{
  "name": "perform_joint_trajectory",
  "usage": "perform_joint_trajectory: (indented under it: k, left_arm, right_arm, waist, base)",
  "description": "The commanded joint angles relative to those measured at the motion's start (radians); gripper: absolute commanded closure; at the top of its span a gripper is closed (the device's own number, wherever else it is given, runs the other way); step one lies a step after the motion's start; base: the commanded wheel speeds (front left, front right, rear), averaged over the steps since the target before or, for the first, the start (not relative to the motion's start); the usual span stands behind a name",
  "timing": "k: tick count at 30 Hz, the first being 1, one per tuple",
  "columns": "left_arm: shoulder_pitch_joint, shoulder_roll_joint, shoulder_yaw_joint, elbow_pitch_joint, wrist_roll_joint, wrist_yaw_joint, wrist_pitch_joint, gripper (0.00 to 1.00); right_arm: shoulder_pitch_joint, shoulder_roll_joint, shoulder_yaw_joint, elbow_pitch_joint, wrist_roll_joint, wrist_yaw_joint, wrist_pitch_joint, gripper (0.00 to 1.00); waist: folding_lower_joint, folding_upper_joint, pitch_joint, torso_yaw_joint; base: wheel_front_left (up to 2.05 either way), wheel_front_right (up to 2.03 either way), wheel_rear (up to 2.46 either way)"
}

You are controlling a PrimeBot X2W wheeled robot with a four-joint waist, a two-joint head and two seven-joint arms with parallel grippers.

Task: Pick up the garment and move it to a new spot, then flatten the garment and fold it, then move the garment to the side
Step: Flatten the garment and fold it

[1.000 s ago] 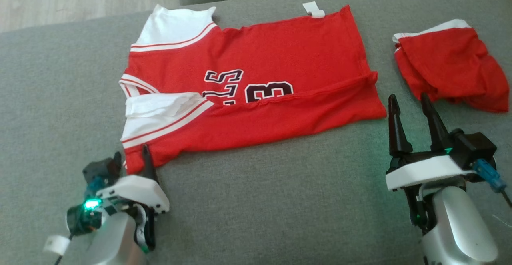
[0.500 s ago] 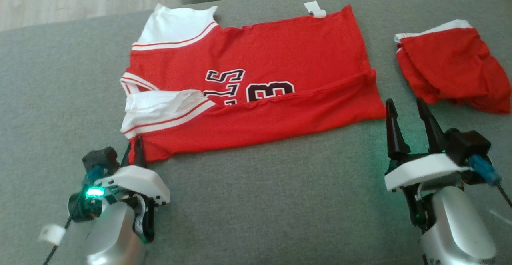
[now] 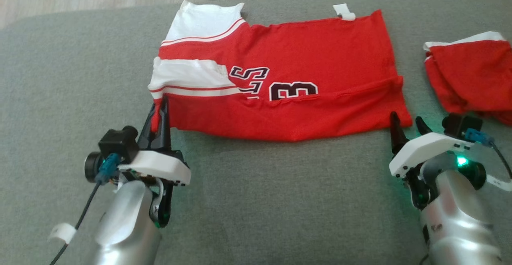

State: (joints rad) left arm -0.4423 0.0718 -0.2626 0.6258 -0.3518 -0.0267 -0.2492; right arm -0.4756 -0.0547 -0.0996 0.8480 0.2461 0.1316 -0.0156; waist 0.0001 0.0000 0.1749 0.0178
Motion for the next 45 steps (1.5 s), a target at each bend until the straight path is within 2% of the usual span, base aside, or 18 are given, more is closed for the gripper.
perform_joint_trajectory:
  k: [1,5,6,7,8,17,28,34,45]
  left_arm:
    - [-0.013,0.013,0.024,-0.035,0.007,0.0,-0.011,1.0]
    - [-0.011,0.008,0.008,-0.038,0.011,0.005,-0.011,1.0]
    - [-0.011,0.008,0.007,-0.037,0.01,0.006,-0.011,1.0]
    - [-0.01,0.009,0.006,-0.034,0.01,0.007,-0.011,1.0]
    - [-0.009,0.01,0.006,-0.032,0.01,0.008,-0.011,1.0]
    - [0.022,0.039,0.024,-0.002,-0.008,0.022,-0.01,1.0]
    - [0.134,0.065,0.031,-0.006,-0.038,0.027,0.004,1.0]
    - [0.229,0.073,0.026,-0.067,-0.048,0.045,0.034,1.0]
    - [0.328,0.083,0.003,-0.191,-0.053,0.079,0.115,1.0]
  right_arm:
    - [-0.037,0.004,0.016,-0.013,-0.007,-0.001,-0.001,0.0]
    - [-0.096,0.004,0.016,0.121,-0.03,-0.001,-0.001,0.0]
    - [-0.106,0.004,0.018,0.141,-0.032,-0.001,-0.006,0.27]
    - [-0.115,0.004,0.021,0.158,-0.033,-0.001,-0.015,0.77]
    - [-0.122,0.004,0.026,0.173,-0.036,-0.001,-0.025,1.0]
    - [-0.155,0.004,0.067,0.22,-0.116,-0.001,-0.154,1.0]
    - [-0.062,-0.006,0.084,0.18,-0.129,-0.001,-0.142,1.0]
    - [0.042,-0.022,0.086,0.087,-0.099,-0.001,-0.097,1.0]
    - [0.241,-0.029,0.067,-0.187,-0.078,-0.001,0.054,1.0]
  waist:
    - [-0.0001,0.0,0.005,0.007]
    - [-0.0001,0.0,0.014,0.022]
    - [-0.0001,0.0,0.016,0.024]
    - [-0.0001,0.0,0.016,0.025]
    - [-0.0001,0.0,0.015,0.025]
    - [-0.0001,0.0,-0.027,-0.005]
    - [-0.0001,0.0,-0.145,-0.027]
    - [-0.0001,0.0,-0.2,-0.033]
    - [-0.0001,0.0,-0.213,-0.031]
  base:
    - [0.0,0.0,0.0]
    - [0.0,0.0,0.0]
    - [0.0,0.0,0.0]
    - [0.0,0.0,0.0]
    - [0.0,0.0,0.0]
    - [0.0,0.0,0.0]
    - [0.0,0.0,0.0]
    - [0.0,0.0,0.0]
    - [0.0,0.0,0.0]
